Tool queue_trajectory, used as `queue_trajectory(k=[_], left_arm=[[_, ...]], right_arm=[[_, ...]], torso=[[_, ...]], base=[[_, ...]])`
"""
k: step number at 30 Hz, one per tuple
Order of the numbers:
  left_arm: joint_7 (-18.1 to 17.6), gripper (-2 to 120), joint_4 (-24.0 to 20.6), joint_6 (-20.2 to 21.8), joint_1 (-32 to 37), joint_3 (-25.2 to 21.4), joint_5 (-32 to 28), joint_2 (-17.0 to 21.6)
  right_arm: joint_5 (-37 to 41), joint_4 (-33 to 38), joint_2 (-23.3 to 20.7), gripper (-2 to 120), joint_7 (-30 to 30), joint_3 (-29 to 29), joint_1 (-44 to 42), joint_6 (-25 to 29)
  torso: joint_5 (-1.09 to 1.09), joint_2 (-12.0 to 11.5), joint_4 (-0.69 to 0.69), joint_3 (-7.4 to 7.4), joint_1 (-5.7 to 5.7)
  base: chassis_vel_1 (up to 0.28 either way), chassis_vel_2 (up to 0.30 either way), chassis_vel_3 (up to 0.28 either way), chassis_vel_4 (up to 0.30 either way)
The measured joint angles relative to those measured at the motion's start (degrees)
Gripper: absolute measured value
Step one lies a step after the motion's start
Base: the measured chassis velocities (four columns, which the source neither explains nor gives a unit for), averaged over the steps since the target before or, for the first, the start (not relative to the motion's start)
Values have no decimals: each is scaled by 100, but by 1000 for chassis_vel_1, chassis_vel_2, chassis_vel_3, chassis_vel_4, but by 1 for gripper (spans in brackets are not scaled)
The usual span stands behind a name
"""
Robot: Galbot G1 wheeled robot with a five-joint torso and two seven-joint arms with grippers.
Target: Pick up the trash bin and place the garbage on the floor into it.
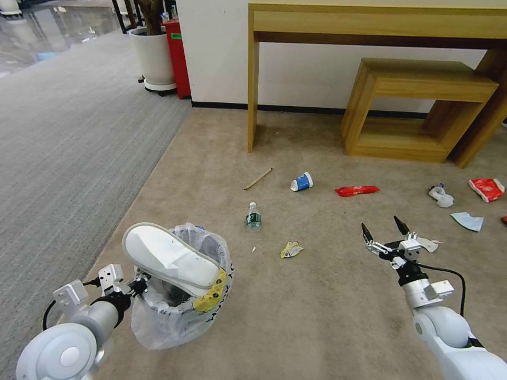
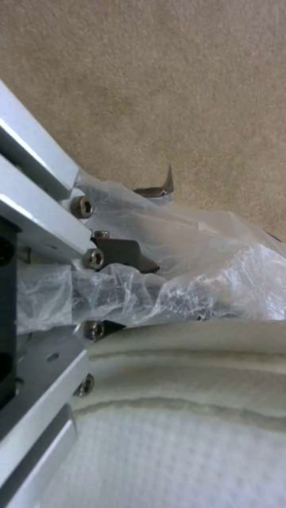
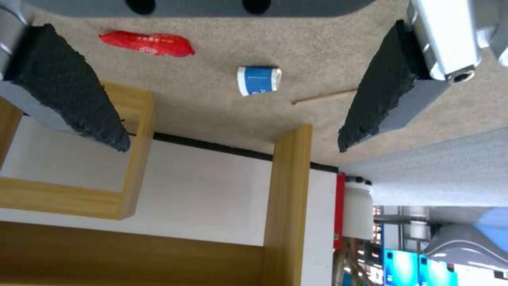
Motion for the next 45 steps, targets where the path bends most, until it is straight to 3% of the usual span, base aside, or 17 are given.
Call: queue_trajectory(k=[27,45], left_arm=[[33,1,23,-16,7,-12,17,52],[33,1,136,-16,-18,29,62,28]], right_arm=[[63,48,12,100,-84,-175,79,53],[166,-108,42,100,-80,-456,290,92]], torso=[[-1,0,0,1,1],[0,0,0,0,0]], base=[[-100,96,103,-102],[-3,1,3,-2]])
